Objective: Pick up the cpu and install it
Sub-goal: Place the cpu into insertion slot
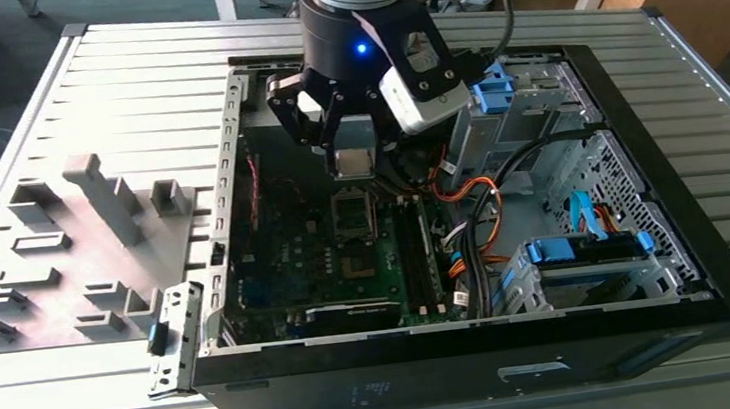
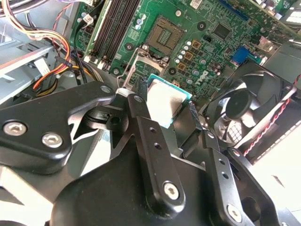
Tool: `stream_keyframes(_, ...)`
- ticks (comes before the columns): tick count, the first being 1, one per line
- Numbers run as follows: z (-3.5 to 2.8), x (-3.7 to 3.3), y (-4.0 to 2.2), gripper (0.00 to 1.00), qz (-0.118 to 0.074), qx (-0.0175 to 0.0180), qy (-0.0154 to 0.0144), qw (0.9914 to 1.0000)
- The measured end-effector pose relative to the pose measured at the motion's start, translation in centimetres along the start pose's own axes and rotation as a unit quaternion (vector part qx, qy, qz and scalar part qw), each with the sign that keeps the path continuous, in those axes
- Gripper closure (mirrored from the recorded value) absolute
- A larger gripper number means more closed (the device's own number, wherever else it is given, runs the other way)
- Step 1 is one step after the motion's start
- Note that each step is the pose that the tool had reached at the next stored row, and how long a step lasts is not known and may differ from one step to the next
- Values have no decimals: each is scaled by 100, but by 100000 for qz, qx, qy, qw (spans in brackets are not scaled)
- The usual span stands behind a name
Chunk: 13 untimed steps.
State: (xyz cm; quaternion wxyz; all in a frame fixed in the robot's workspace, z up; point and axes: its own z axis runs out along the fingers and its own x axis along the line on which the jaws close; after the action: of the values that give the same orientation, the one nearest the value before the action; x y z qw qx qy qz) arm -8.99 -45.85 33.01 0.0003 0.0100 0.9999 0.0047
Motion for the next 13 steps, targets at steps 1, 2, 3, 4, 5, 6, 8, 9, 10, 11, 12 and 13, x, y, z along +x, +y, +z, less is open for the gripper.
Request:
stream_keyframes(1, 1, 0, 0, 53, 0, 1, 1, 100000)
stream_keyframes(2, 2, 0, -1, 53, -2, 7, 5, 100000)
stream_keyframes(3, 5, 1, -1, 53, -2, 1, 1, 100000)
stream_keyframes(4, 9, 1, -3, 53, -2, -5, 0, 100000)
stream_keyframes(5, 11, 2, -8, 53, 0, 6, 4, 100000)
stream_keyframes(6, 13, 2, -16, 53, -2, 9, 4, 100000)
stream_keyframes(8, 18, 5, -32, 53, -1, 4, 3, 100000)
stream_keyframes(9, 20, 6, -42, 53, 1, 11, 6, 100000)
stream_keyframes(10, 23, 8, -55, 53, -2, 5, 2, 100000)
stream_keyframes(11, 25, 9, -67, 53, 0, 5, 3, 100000)
stream_keyframes(12, 28, 10, -76, 53, -1, 2, 2, 100000)
stream_keyframes(13, 33, 12, -82, 53, 3, 2, 1, 100000)
